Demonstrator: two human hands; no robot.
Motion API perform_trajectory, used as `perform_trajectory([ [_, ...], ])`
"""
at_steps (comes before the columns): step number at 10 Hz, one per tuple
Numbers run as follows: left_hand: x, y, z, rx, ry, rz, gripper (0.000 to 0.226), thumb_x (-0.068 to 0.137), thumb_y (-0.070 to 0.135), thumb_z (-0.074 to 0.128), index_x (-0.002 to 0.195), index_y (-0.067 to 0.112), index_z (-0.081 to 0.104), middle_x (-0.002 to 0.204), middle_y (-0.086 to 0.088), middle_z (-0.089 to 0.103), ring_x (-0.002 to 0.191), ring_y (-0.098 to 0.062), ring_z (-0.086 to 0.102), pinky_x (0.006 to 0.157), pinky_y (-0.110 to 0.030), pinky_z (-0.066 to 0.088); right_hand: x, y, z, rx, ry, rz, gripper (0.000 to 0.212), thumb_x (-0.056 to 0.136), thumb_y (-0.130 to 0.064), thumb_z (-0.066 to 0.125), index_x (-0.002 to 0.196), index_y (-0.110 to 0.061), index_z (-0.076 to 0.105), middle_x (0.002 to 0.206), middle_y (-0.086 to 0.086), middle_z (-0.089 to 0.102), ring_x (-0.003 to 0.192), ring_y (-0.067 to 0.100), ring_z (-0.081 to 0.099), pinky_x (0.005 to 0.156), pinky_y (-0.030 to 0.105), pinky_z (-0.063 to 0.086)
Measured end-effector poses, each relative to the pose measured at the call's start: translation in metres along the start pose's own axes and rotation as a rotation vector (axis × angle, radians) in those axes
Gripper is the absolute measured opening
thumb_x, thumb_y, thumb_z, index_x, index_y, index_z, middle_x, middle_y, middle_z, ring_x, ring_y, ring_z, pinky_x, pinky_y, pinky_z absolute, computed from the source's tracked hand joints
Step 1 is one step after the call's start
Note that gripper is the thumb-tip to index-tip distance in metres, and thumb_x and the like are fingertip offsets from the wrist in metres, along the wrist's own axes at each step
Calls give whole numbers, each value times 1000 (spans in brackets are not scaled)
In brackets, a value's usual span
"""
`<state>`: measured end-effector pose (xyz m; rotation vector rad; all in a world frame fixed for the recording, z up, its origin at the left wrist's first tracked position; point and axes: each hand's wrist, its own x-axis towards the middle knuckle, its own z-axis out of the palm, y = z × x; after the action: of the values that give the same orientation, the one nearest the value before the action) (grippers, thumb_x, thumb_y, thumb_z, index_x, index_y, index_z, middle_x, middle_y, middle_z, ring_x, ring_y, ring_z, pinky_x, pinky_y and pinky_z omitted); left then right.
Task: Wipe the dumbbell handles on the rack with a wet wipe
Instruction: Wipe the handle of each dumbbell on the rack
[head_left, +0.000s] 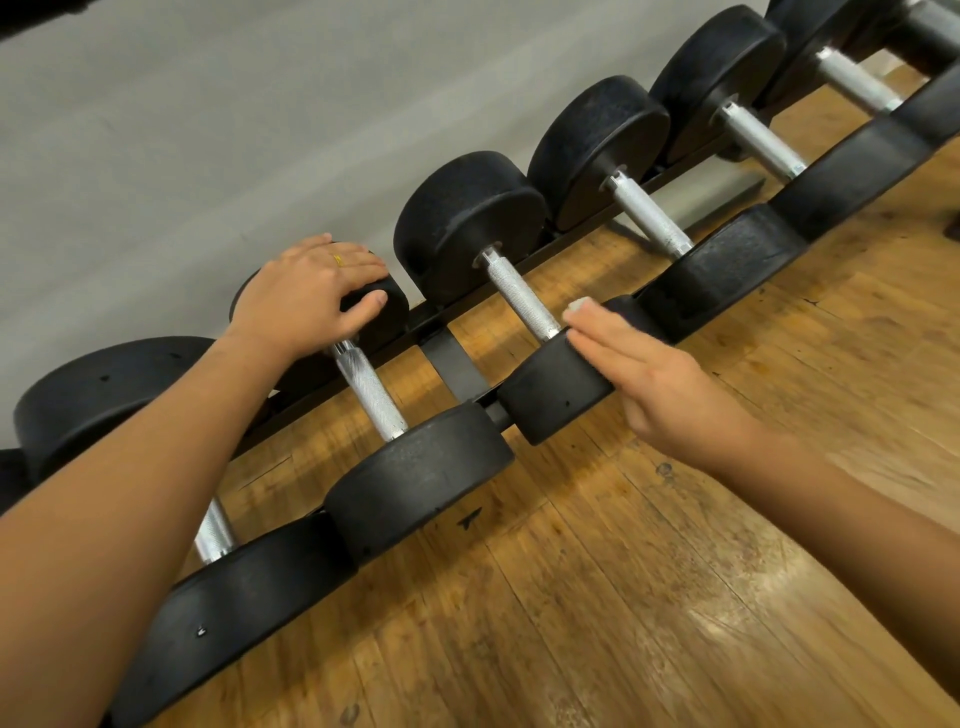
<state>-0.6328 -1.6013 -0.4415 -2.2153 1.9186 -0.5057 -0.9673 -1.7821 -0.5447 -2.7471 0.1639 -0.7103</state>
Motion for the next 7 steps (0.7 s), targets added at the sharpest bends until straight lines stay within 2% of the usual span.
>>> perform_trajectory([
  [1,0,0,-1,-4,-1,-1,54,101,48,39,130,14,70,132,-7,70,127,-26,62,116,-47,36,-2,-21,11,-48,-95,-161,70,79,11,35,147,2,44,156,16,39,149,28,31,120,47,30],
  [2,0,1,-1,-8,5,-6,54,101,48,39,131,14,69,132,-6,70,127,-26,62,116,-46,36,1,-13,1,-79,-85,-130,70,77,10,39,146,1,45,156,16,40,147,29,35,114,49,40],
  [3,1,2,-2,-5,3,-8,53,101,47,40,131,14,69,132,-6,70,127,-26,62,116,-46,35,6,-8,-5,-70,-28,4,62,84,7,40,146,2,46,155,17,41,147,31,34,113,52,41],
  [4,0,3,-4,-8,8,-8,52,101,46,40,130,14,70,132,-6,70,127,-26,62,116,-46,36,4,-30,10,-148,-53,-129,57,83,8,42,139,5,53,149,18,48,145,33,38,119,52,30],
  [5,-1,4,-6,-6,6,-14,53,101,47,39,130,14,70,132,-6,70,126,-26,62,116,-46,36,2,-38,14,-244,-125,-228,65,77,6,47,141,0,52,151,14,47,146,28,37,123,48,19],
  [6,-1,4,-5,3,3,-12,53,101,46,39,129,14,70,132,-6,70,126,-26,62,116,-46,36,6,-32,6,-259,-70,-86,71,77,8,47,148,-2,45,155,13,42,148,27,33,122,50,16],
  [7,-2,3,-4,-3,1,-15,52,102,47,40,131,15,70,133,-6,69,126,-26,62,117,-46,35,4,-47,16,-320,-74,-63,68,82,5,51,149,0,41,158,16,36,151,31,24,124,50,11],
])
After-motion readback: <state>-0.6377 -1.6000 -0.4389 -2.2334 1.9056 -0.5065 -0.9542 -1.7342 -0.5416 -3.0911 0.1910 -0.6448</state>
